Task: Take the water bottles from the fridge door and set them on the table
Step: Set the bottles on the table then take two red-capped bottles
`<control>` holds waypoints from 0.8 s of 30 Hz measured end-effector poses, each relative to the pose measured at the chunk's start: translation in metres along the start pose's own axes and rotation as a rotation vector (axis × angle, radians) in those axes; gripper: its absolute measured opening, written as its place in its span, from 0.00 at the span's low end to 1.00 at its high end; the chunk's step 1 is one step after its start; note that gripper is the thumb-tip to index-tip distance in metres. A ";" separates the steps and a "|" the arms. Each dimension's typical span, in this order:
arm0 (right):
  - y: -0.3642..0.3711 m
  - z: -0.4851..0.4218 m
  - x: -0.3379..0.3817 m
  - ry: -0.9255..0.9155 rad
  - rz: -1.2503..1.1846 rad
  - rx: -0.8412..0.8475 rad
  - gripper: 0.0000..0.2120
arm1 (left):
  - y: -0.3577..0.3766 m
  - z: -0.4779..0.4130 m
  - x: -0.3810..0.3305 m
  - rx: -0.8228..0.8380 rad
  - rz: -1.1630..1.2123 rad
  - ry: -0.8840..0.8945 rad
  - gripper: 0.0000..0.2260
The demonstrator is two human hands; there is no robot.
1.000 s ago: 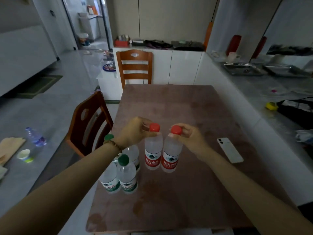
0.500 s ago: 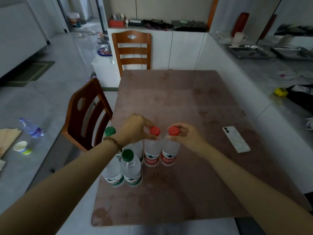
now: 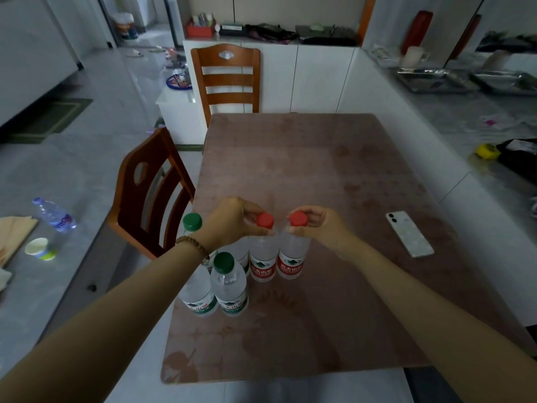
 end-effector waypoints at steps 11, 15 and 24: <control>0.002 0.003 -0.004 0.003 -0.025 0.013 0.16 | 0.003 0.001 0.004 -0.018 0.051 -0.007 0.19; 0.002 0.005 -0.005 -0.010 -0.013 0.006 0.17 | 0.002 0.003 0.003 -0.041 0.059 -0.013 0.19; 0.003 0.007 -0.003 -0.016 0.008 0.029 0.17 | 0.001 0.008 0.001 -0.079 0.097 -0.014 0.18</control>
Point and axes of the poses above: each hand's wrist, its own z-axis away from the middle knuckle, its own y-axis out of the palm, x = y × z, the point moved 10 cm from there along -z, towards the middle knuckle, and after that the axes turned 12 degrees about z, right-handed, at the moved point
